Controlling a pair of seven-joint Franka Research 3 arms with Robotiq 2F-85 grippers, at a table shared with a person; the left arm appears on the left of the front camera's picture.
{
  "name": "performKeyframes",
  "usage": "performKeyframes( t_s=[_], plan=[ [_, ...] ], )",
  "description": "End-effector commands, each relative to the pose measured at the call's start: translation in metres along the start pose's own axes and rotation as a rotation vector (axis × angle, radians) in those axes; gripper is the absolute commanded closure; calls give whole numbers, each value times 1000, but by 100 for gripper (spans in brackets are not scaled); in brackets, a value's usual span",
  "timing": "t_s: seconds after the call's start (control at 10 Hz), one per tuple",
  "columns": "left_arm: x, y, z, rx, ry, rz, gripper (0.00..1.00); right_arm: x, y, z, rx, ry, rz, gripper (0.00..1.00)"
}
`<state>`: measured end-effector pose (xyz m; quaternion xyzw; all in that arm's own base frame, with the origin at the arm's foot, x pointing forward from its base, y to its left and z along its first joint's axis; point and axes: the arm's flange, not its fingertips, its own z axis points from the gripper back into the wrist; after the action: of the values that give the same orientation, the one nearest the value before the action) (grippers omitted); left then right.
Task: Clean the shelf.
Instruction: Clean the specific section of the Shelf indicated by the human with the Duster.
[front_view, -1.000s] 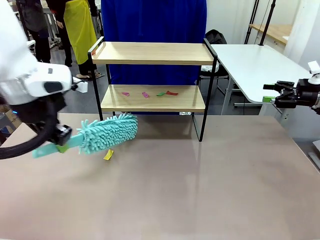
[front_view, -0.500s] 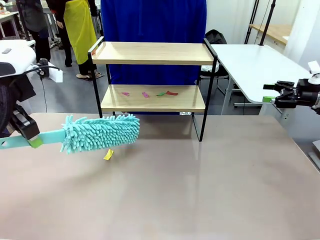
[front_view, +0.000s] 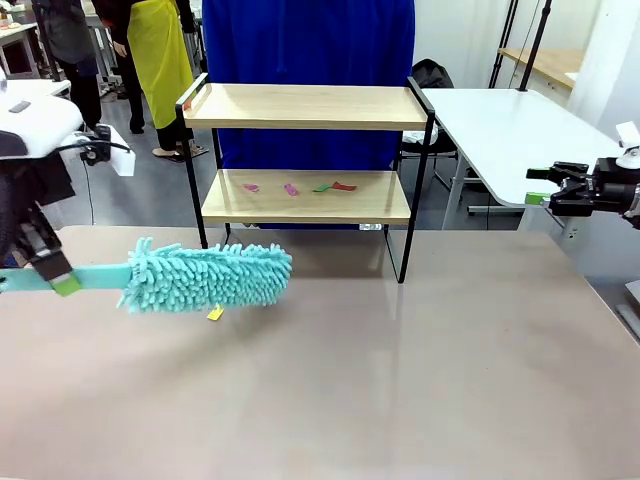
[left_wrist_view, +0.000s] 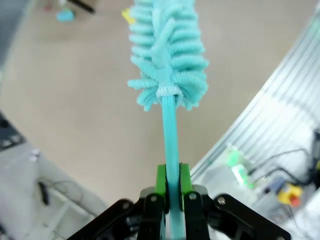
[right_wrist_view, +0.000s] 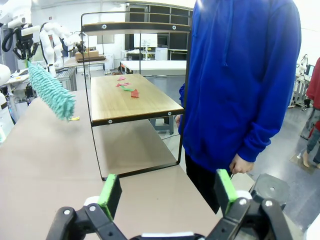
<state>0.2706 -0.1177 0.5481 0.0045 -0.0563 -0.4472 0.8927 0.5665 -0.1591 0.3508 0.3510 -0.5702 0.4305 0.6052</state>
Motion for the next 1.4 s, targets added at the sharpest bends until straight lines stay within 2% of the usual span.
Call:
performKeyframes(
  t_s=[0.0,0.2,0.4,0.5,0.6,0.7,1.3],
  plan=[
    [-23,27,31,-30,17,-227,87,5,0,0,-1,7,-15,0],
    [-38,44,57,29,71,-310,87,5,0,0,-1,7,-15,0],
    [-43,46,85,132,123,-362,87,5,0,0,-1,7,-15,0],
    [-39,41,89,137,125,-405,87,5,0,0,-1,7,-15,0],
    [-33,39,93,153,110,-414,87,5,0,0,-1,7,-15,0],
    [-44,45,86,110,114,-357,87,5,0,0,-1,7,-15,0],
    [-44,45,86,110,114,-357,87,5,0,0,-1,7,-15,0]
  ],
)
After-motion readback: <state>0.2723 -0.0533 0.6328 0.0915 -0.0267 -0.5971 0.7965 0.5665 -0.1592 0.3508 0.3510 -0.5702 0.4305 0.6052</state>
